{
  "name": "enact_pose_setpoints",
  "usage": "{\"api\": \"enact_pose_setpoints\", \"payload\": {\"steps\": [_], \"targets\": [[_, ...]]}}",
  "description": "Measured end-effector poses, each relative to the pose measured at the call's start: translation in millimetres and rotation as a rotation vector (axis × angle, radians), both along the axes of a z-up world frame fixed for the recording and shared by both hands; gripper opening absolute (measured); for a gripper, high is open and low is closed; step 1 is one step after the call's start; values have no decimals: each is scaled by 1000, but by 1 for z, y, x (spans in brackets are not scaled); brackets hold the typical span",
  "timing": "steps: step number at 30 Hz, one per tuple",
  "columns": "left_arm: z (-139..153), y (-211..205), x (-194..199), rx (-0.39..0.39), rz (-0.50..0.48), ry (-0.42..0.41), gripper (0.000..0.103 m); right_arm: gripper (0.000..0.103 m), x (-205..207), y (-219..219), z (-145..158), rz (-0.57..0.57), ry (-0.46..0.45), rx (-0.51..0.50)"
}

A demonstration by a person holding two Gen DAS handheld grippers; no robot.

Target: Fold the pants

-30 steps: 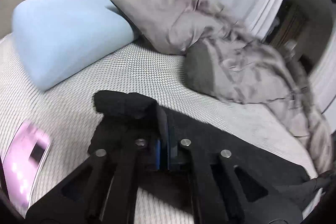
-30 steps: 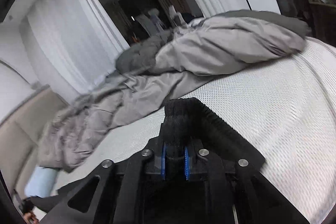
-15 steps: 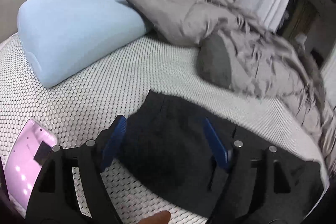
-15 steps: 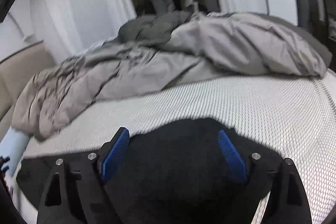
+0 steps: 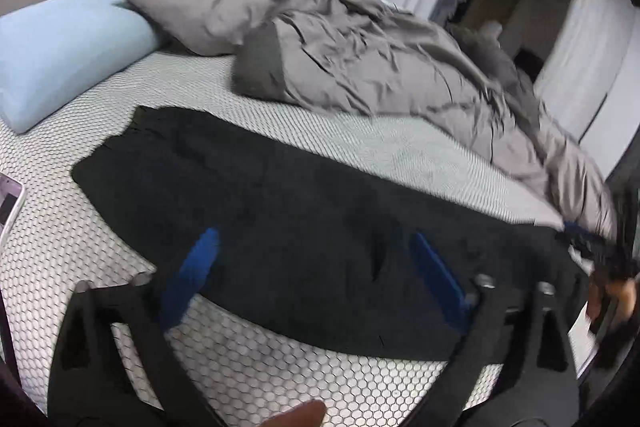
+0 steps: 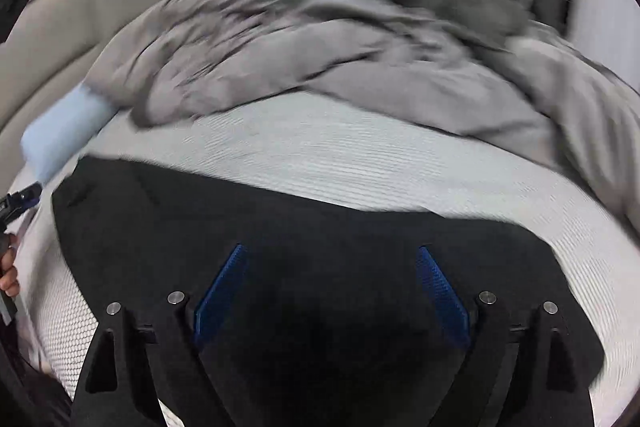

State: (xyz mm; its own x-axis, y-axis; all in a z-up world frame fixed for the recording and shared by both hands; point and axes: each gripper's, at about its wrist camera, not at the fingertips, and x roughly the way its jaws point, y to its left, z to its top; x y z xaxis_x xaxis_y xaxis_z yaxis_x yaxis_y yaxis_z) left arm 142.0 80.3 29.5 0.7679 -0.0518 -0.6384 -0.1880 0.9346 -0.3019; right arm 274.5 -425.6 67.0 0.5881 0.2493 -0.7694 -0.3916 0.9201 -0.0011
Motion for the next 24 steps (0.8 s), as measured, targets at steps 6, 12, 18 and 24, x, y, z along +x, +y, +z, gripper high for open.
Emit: {"api": "enact_pose_setpoints", "payload": {"steps": [6, 12, 18, 24], "targets": [[-20, -10, 6, -76, -21, 18, 102, 88, 56, 104, -38, 281, 139, -161], [-24, 8, 31, -22, -38, 9, 102, 86, 88, 169, -86, 550, 285, -355], [-34, 30, 45, -36, -27, 33, 102, 8, 77, 178, -96, 715, 355, -402], [-36, 51, 44, -67, 35, 43, 102, 1, 99, 158, -64, 599, 184, -354]]}}
